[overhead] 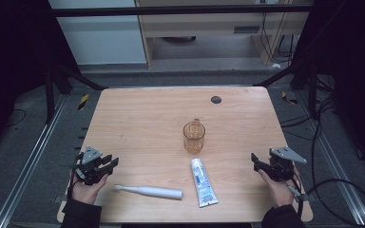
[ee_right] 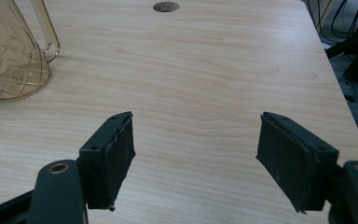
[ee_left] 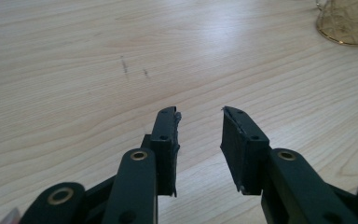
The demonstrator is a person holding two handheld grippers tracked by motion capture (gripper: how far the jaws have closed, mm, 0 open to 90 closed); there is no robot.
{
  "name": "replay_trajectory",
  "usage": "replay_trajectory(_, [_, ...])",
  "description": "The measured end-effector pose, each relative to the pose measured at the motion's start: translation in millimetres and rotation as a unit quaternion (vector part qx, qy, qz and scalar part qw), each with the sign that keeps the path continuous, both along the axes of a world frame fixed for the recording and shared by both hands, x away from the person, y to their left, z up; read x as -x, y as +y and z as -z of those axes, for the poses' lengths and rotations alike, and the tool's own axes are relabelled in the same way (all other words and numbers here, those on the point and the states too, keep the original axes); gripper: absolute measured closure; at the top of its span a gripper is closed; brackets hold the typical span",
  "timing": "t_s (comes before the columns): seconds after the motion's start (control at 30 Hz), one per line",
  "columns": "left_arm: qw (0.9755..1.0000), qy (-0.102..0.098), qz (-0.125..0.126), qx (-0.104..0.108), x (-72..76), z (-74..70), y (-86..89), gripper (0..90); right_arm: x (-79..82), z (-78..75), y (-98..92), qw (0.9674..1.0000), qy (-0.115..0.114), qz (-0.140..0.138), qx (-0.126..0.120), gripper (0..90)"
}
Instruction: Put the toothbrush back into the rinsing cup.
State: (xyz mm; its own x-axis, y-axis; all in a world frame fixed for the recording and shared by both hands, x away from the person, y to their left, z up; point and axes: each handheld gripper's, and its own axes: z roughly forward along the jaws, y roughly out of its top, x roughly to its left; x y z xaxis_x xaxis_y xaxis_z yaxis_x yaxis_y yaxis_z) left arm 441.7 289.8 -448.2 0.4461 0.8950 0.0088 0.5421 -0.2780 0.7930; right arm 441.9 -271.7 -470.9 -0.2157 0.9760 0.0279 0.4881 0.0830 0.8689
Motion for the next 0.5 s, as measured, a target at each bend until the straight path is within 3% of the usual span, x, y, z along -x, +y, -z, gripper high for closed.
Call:
replay_trajectory(0.13, [0.9994, 0.016, 0.030, -0.002, 2.2, 4.9, -10.6, 70.1, 0.7, 0.7, 4.0, 1.0000, 0.003, -0.007, 0.004, 26.2])
replay_trajectory(0.27, [0.9980, 0.032, 0.055, -0.003, 4.5, 7.7, -22.5, 75.0, 3.3, -2.2, 13.1, 0.9998, -0.008, -0.013, 0.014, 26.8])
replay_trajectory(0.37, [0.9967, 0.035, 0.072, -0.017, 7.1, 8.3, -31.7, 77.0, 3.6, -2.8, 19.2, 0.9995, -0.010, -0.018, 0.026, 26.9])
replay_trajectory(0.5, [0.9947, 0.046, 0.089, -0.026, 9.7, 10.9, -40.8, 80.1, 4.2, -1.0, 23.2, 0.9993, -0.006, -0.028, 0.023, 27.0])
